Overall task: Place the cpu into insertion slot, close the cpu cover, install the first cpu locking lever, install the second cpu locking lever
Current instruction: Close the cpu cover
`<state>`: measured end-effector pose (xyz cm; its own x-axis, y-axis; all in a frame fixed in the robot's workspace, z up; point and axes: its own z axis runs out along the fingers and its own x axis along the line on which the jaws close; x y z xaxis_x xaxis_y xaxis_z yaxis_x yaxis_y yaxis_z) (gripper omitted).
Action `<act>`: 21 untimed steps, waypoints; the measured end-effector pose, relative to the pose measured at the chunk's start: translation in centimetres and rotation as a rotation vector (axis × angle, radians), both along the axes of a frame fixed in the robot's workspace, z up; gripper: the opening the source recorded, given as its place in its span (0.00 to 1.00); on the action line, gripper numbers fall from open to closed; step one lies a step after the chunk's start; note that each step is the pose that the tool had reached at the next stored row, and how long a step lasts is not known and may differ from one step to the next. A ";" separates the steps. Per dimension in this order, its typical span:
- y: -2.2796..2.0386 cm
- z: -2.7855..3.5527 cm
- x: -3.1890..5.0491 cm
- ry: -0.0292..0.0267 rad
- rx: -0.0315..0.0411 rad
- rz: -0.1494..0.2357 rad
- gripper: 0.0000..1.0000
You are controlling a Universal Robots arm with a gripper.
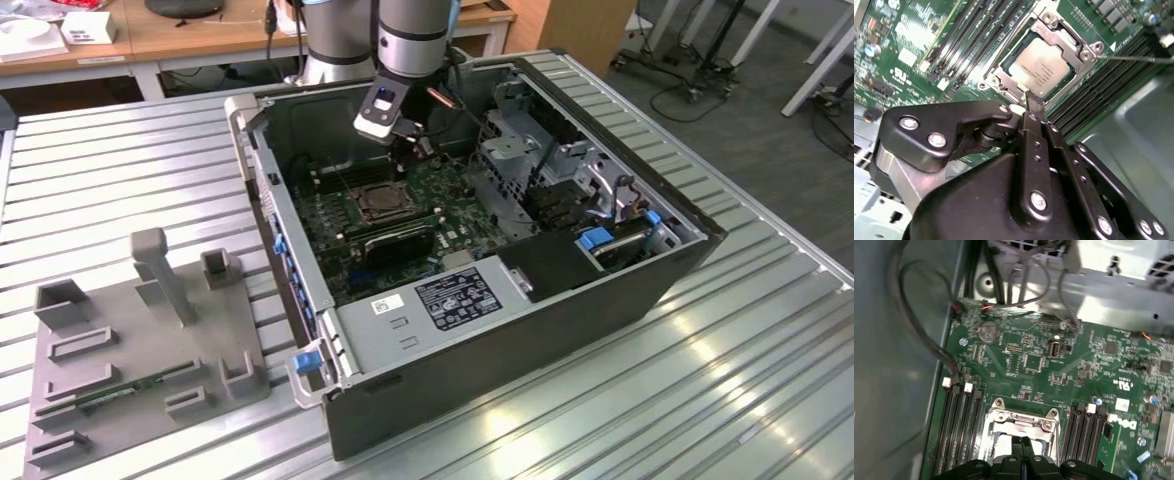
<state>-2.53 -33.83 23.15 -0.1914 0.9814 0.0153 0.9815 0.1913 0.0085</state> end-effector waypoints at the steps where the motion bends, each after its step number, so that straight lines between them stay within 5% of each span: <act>1: 0.00 -0.02 0.00 0.0000 0.0000 0.018 0.11; 21: 0.00 -0.17 0.00 0.0000 0.0001 0.383 0.11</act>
